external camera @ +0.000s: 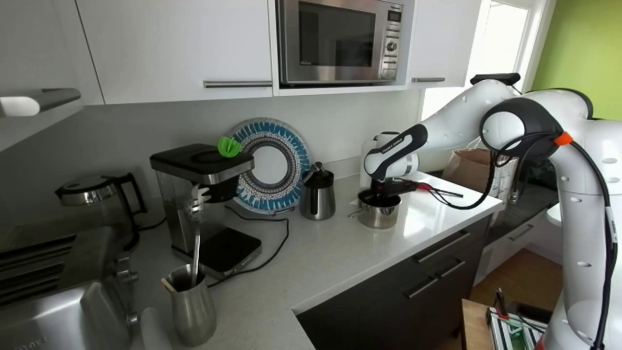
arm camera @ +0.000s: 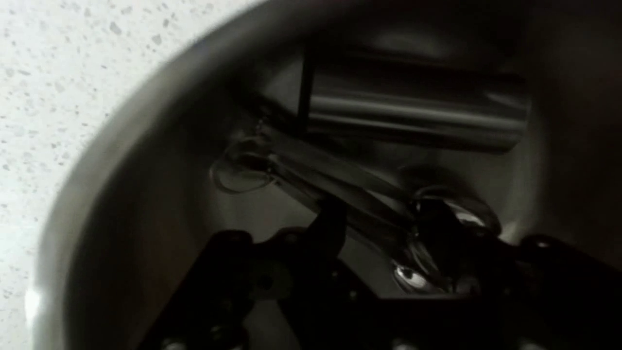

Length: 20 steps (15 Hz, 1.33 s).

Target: Put the pot in front of the paper towel roll then take the bunch of spoons out of it and put it on the counter

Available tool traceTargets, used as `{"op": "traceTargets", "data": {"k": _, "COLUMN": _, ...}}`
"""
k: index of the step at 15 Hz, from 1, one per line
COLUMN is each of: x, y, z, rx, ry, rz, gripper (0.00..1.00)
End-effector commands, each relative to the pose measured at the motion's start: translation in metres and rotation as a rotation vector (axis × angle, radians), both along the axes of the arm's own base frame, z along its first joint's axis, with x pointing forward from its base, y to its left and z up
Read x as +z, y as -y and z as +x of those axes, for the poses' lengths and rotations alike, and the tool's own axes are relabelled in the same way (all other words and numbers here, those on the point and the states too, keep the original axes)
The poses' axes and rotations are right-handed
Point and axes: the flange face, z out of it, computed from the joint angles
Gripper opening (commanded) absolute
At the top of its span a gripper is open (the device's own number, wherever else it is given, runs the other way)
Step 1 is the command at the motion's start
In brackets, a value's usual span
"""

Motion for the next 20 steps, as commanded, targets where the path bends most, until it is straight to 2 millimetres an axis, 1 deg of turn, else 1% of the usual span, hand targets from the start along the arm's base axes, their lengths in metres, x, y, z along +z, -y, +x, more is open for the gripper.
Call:
{"op": "traceTargets", "data": {"k": 1, "x": -0.007, "y": 0.008, "z": 0.003, "rx": -0.042, "ry": -0.036, "rz": 0.023, "gripper": 0.12}}
{"op": "traceTargets", "data": {"k": 3, "x": 0.002, "y": 0.009, "z": 0.002, "rx": -0.052, "ry": -0.024, "rz": 0.014, "gripper": 0.0}}
{"op": "traceTargets", "data": {"k": 5, "x": 0.01, "y": 0.01, "z": -0.002, "rx": -0.063, "ry": -0.015, "rz": 0.001, "gripper": 0.0}}
{"op": "traceTargets", "data": {"k": 6, "x": 0.013, "y": 0.01, "z": -0.004, "rx": -0.068, "ry": -0.012, "rz": -0.003, "gripper": 0.02}}
{"op": "traceTargets", "data": {"k": 9, "x": 0.024, "y": 0.009, "z": -0.011, "rx": -0.083, "ry": 0.006, "rz": -0.007, "gripper": 0.02}}
{"op": "traceTargets", "data": {"k": 11, "x": 0.042, "y": 0.008, "z": -0.017, "rx": -0.081, "ry": 0.045, "rz": -0.014, "gripper": 0.02}}
{"op": "traceTargets", "data": {"k": 15, "x": 0.091, "y": 0.003, "z": -0.021, "rx": -0.086, "ry": 0.119, "rz": -0.044, "gripper": 0.02}}
{"op": "traceTargets", "data": {"k": 18, "x": 0.124, "y": -0.008, "z": -0.02, "rx": -0.081, "ry": 0.171, "rz": -0.061, "gripper": 0.02}}
{"op": "traceTargets", "data": {"k": 20, "x": 0.145, "y": -0.022, "z": -0.015, "rx": -0.075, "ry": 0.216, "rz": -0.07, "gripper": 0.02}}
